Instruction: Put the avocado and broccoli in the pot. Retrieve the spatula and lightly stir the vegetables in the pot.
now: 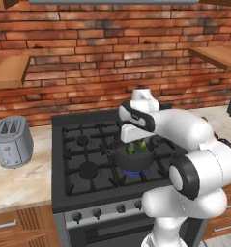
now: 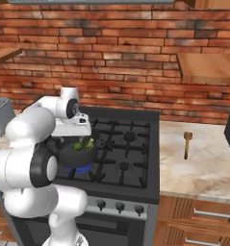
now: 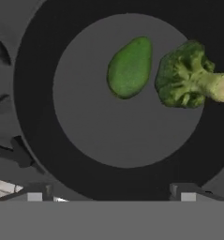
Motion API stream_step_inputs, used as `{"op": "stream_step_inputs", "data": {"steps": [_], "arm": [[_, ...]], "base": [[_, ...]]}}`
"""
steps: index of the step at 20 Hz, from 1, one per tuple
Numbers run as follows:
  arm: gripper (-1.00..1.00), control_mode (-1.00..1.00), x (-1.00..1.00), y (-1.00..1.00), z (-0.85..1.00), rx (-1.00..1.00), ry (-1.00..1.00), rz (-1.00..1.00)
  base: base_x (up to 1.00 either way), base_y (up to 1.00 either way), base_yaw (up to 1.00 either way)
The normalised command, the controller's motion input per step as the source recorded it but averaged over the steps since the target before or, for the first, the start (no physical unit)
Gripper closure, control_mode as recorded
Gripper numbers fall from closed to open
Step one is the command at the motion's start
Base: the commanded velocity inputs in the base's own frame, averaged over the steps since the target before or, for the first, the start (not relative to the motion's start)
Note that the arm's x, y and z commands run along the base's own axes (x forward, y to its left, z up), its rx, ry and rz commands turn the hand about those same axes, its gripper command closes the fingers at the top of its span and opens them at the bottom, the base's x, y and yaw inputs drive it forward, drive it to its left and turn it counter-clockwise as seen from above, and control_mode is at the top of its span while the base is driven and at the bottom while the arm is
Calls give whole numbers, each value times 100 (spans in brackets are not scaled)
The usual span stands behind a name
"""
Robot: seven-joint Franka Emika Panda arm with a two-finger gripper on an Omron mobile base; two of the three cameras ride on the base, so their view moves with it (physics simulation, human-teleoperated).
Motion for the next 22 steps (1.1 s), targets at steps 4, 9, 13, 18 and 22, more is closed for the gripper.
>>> {"op": "stream_step_inputs", "data": {"steps": [4,9,13,18,22], "arm": [[-100,-100,-84,-4,14,1,-1,0],[-100,-100,-100,-20,10,3,-1,0],[-100,-100,-76,-22,40,1,-5,-1],[-100,-100,-36,-16,65,1,-9,0],[-100,-100,-8,-2,7,0,-4,0]], "base": [[0,0,0],[0,0,0],[0,0,0],[0,0,0],[0,0,0]]}}
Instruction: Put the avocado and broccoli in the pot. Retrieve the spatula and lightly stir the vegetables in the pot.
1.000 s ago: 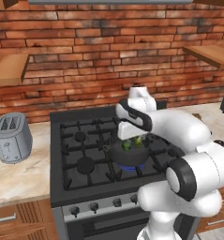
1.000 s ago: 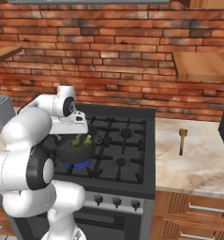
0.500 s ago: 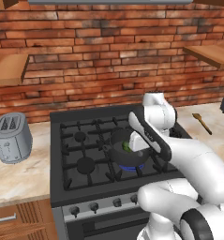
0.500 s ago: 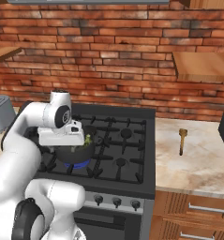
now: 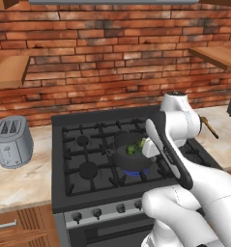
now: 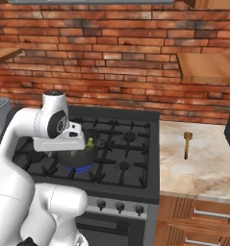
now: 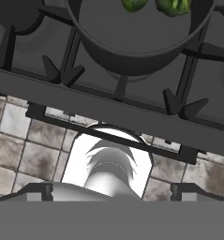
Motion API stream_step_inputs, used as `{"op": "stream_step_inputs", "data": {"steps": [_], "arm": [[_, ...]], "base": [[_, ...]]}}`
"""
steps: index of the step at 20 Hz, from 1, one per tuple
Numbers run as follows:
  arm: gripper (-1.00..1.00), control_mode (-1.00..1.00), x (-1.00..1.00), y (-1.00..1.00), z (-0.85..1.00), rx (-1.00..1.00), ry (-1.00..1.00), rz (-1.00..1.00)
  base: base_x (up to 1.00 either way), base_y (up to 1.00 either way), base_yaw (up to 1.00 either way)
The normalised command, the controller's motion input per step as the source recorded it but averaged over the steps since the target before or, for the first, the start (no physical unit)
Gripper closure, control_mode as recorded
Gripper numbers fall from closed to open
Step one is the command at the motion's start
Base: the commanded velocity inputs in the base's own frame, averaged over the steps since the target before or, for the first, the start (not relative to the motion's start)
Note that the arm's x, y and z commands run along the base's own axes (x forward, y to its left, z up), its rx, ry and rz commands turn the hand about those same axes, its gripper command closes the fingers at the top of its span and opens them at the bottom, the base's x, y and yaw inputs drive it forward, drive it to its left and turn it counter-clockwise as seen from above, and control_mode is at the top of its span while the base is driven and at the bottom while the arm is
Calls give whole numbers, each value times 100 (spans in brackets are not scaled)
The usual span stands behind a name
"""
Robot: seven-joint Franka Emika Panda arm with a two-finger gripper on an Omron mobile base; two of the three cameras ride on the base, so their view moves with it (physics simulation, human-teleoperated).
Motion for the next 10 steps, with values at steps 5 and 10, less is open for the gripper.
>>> {"op": "stream_step_inputs", "data": {"steps": [5,10], "arm": [[-100,-100,0,0,0,0,0,0],[-100,-100,0,0,0,0,0,0]], "base": [[0,0,0],[0,0,0]]}}
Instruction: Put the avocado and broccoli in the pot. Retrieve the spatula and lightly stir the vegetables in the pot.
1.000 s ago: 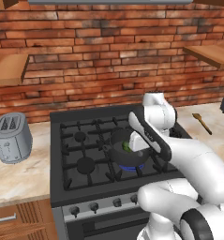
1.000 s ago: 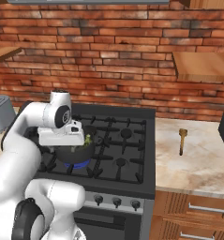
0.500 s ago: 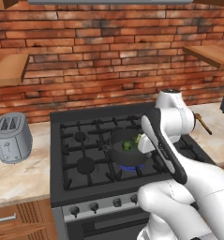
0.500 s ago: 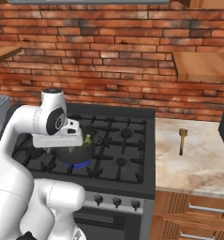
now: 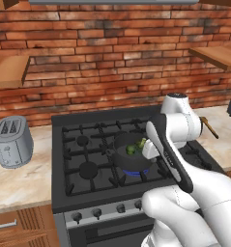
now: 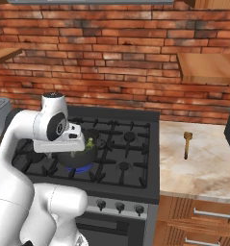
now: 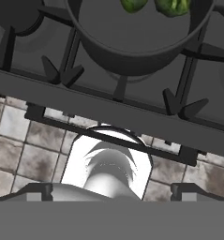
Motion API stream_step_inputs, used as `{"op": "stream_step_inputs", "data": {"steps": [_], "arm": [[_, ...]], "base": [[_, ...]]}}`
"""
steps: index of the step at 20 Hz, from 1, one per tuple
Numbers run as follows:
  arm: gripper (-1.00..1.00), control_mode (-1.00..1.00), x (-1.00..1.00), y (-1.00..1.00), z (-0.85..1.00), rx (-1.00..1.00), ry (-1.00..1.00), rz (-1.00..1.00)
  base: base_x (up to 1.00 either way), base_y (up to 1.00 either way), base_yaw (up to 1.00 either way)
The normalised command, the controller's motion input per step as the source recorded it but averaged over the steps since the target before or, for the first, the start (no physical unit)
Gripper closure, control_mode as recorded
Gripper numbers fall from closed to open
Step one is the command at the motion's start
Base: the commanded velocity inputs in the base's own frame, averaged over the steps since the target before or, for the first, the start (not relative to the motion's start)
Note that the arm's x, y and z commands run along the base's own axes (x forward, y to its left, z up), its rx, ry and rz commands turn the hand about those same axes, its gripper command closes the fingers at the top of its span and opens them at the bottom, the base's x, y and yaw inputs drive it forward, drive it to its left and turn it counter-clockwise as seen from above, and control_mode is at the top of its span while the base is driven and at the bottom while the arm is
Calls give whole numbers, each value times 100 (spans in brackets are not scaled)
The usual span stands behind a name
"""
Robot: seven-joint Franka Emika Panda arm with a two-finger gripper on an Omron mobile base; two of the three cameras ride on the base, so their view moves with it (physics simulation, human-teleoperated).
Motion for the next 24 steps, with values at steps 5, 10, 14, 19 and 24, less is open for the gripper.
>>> {"op": "stream_step_inputs", "data": {"steps": [5,10,14,19,24], "arm": [[-100,100,0,0,0,0,0,0],[-100,100,0,0,0,0,0,0],[-100,100,0,0,0,0,0,0],[-100,100,0,0,0,0,0,0],[-100,100,0,0,0,0,0,0]], "base": [[0,0,0],[-72,-27,-16],[-77,-55,-21],[-14,-85,-12],[26,-92,4]]}}
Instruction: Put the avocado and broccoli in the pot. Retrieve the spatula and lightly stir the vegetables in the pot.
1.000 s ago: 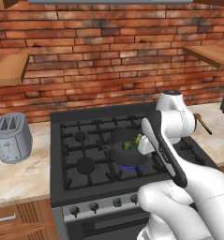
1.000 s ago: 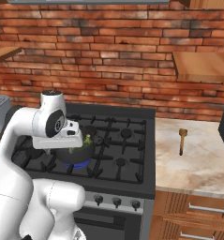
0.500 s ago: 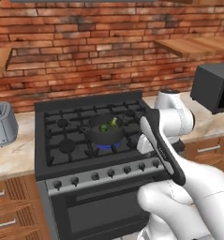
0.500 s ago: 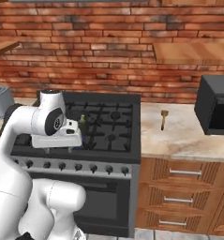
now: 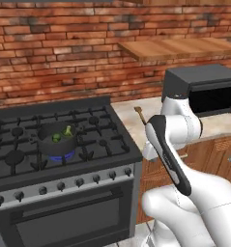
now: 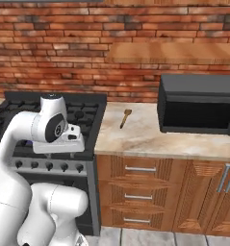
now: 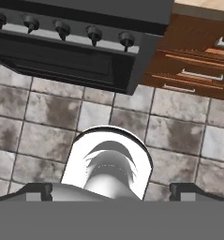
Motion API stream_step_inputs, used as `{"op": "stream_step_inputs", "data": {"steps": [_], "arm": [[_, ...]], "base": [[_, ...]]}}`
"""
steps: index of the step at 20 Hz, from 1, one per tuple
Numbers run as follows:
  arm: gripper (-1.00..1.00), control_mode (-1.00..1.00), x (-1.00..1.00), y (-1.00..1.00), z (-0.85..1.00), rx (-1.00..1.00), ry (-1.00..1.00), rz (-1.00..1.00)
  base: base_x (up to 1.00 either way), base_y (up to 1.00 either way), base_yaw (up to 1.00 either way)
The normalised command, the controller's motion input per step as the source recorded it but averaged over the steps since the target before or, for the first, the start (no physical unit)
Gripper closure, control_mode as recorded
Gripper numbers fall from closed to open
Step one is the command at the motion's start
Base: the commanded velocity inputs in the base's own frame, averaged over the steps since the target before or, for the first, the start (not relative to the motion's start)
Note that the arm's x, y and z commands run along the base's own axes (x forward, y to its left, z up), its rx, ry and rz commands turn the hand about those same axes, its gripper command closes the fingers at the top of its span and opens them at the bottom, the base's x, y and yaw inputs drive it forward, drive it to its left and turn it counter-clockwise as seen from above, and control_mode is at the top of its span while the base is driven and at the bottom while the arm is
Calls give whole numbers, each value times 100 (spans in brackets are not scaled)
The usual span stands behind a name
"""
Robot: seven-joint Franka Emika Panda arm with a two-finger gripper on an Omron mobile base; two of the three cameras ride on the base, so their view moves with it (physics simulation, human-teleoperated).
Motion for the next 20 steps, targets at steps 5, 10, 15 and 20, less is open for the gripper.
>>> {"op": "stream_step_inputs", "data": {"steps": [5,10,15,20], "arm": [[-100,100,0,0,0,0,0,0],[-100,100,0,0,0,0,0,0],[-100,100,0,0,0,0,0,0],[-100,100,0,0,0,0,0,0]], "base": [[37,-66,12],[69,-14,1],[79,0,-12],[55,-28,-17]]}}
